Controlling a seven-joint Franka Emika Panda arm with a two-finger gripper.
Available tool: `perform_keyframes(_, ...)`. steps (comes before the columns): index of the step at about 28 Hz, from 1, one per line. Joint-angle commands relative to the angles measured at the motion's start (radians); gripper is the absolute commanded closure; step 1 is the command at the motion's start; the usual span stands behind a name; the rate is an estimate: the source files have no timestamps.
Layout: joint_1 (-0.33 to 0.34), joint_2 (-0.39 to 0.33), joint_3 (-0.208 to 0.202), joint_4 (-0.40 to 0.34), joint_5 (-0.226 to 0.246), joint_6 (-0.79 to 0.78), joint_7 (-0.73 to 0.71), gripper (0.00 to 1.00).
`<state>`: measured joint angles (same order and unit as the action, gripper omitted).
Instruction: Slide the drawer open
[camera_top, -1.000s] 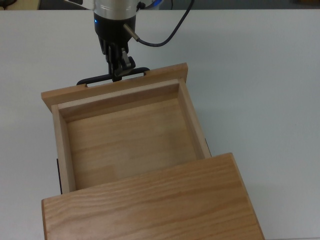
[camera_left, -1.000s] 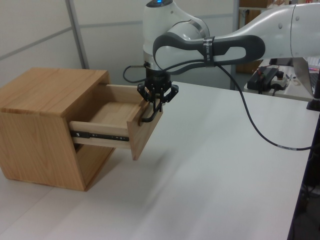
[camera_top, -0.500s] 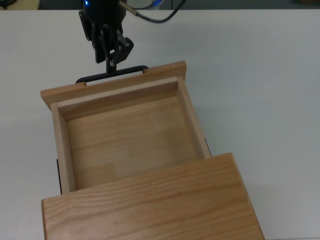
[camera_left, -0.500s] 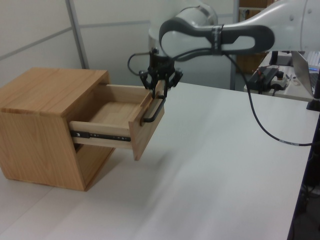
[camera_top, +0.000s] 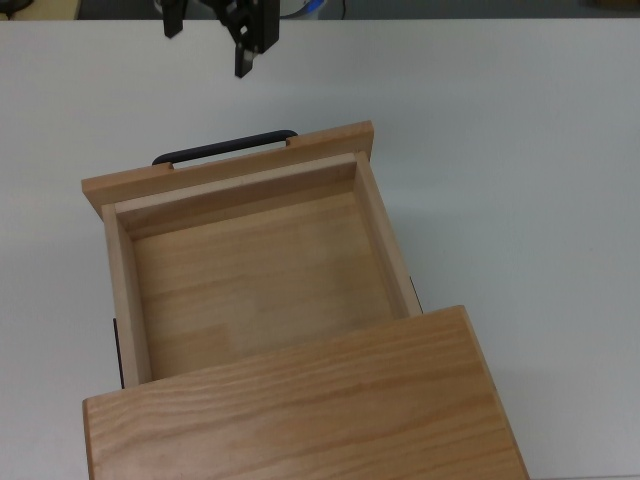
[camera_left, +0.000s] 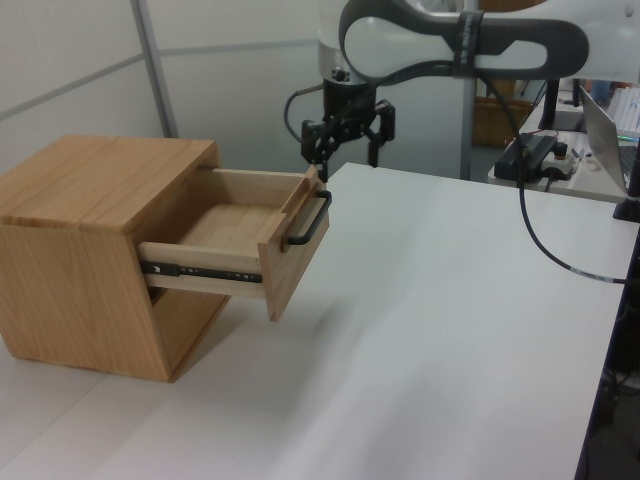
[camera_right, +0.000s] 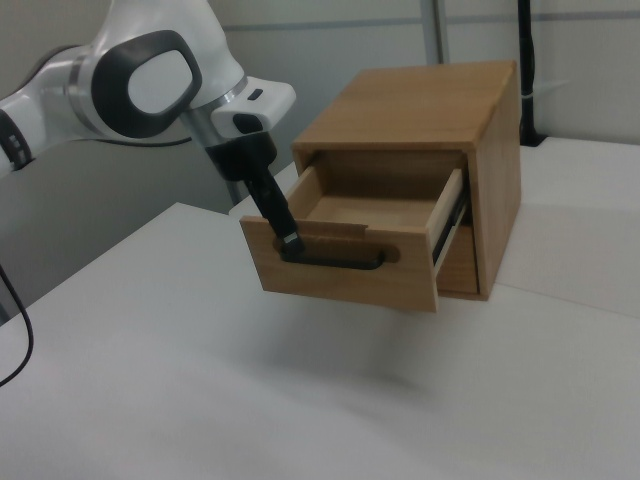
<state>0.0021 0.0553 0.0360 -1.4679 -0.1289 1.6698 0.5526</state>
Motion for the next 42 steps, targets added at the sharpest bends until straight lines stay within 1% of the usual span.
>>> perform_keyframes(1, 0.004, -0.022, -0.001, 0.024, 0.018, -0.110, -0.140, 0.00)
perform_keyframes(5, 0.006, -0.020, 0.004, 0.058, 0.022, -0.195, -0.238, 0.00)
perform_keyframes(6, 0.010, -0.020, 0.004, 0.067, 0.020, -0.223, -0.290, 0.00)
perform_keyframes(11, 0.015, -0.022, 0.005, 0.070, 0.017, -0.246, -0.405, 0.00)
perform_keyframes(12, 0.015, -0.022, 0.007, 0.070, 0.015, -0.251, -0.452, 0.00)
perform_keyframes(17, 0.015, -0.023, 0.007, 0.070, 0.015, -0.268, -0.594, 0.00)
perform_keyframes(24, 0.016, -0.022, 0.016, 0.070, 0.017, -0.274, -0.646, 0.00)
perform_keyframes(31, 0.015, -0.017, 0.028, 0.067, 0.026, -0.274, -0.646, 0.00)
perform_keyframes(32, 0.015, -0.015, 0.028, 0.067, 0.032, -0.272, -0.645, 0.00)
perform_keyframes(33, 0.013, -0.015, 0.027, 0.067, 0.055, -0.269, -0.642, 0.00)
perform_keyframes(34, 0.013, -0.014, 0.025, 0.067, 0.067, -0.269, -0.640, 0.00)
perform_keyframes(36, 0.010, -0.014, 0.021, 0.067, 0.083, -0.268, -0.640, 0.00)
perform_keyframes(42, 0.007, 0.000, 0.019, 0.067, 0.089, -0.263, -0.620, 0.00)
